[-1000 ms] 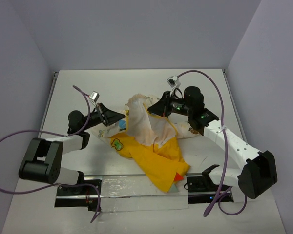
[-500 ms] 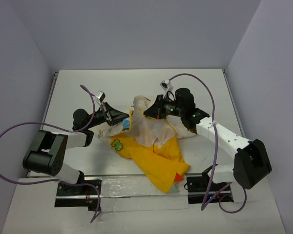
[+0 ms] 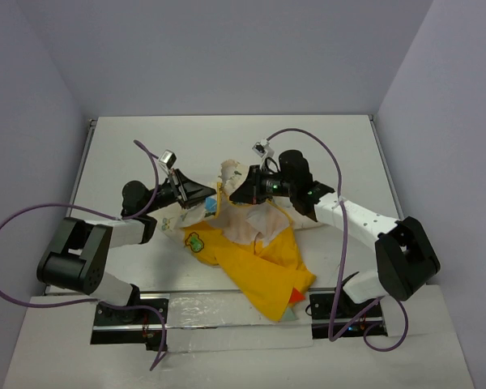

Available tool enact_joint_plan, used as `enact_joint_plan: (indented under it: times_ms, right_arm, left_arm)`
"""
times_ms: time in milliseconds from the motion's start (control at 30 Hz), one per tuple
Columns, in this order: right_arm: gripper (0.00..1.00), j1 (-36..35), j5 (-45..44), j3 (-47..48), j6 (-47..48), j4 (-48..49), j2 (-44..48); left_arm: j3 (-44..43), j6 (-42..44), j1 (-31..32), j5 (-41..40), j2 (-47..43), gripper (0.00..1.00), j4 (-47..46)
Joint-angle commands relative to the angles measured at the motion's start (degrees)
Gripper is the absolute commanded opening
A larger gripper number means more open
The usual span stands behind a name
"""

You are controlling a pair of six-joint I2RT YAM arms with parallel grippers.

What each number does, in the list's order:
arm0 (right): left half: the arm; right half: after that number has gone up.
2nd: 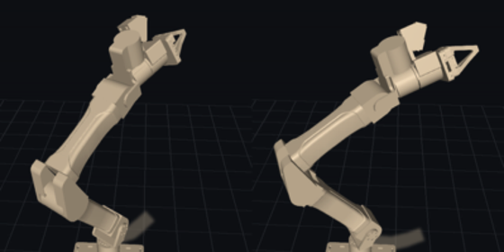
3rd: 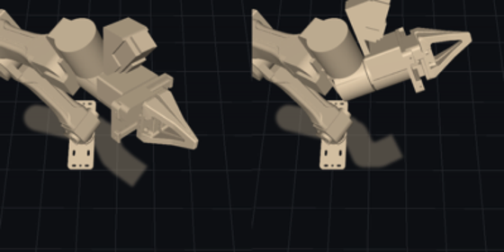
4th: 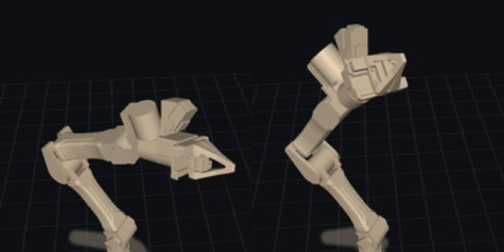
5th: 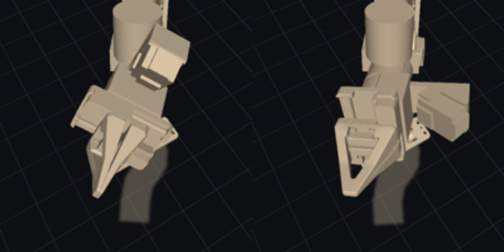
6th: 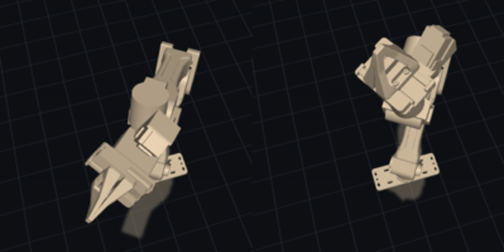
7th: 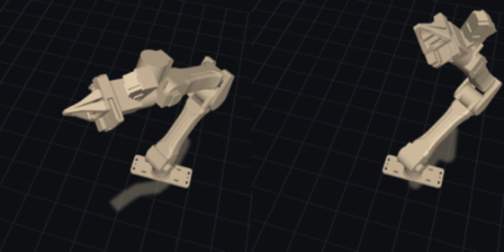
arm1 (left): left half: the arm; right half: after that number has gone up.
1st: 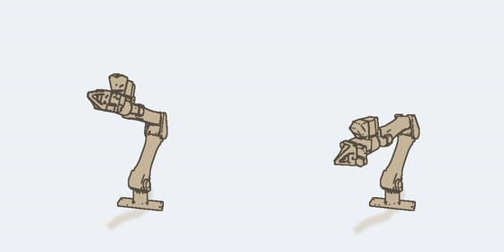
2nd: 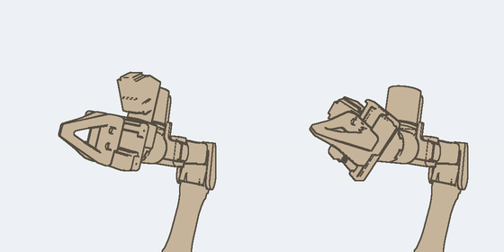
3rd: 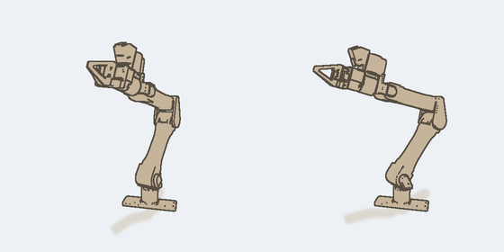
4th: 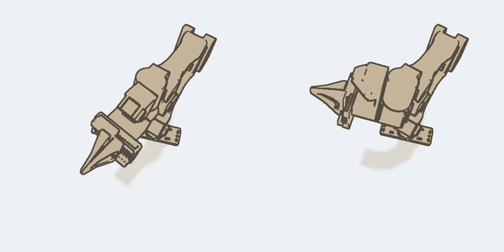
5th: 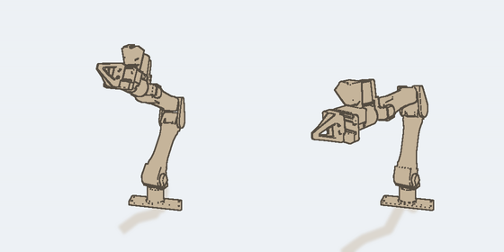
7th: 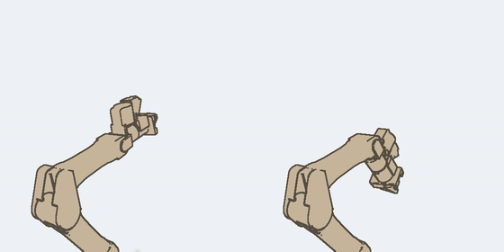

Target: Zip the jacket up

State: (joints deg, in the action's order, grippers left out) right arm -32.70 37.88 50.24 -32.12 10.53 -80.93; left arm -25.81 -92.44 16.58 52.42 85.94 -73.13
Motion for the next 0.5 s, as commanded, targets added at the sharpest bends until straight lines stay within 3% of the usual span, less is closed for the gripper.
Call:
enact_joint_plan:
  times_ms: [0, 467]
  right_arm:
    - [0.0, -0.96, 2.86, -0.14, 0.39, 3.54, 0.24]
    - [0.0, -1.61, 6.08, -3.15, -0.55, 8.19, 2.37]
  left_arm:
    - [-2.54, 1.04, 0.38, 0.0, -2.53, 0.0, -28.38]
    - [-2.76, 1.29, 0.38, 0.77, -2.97, 0.0, -27.89]
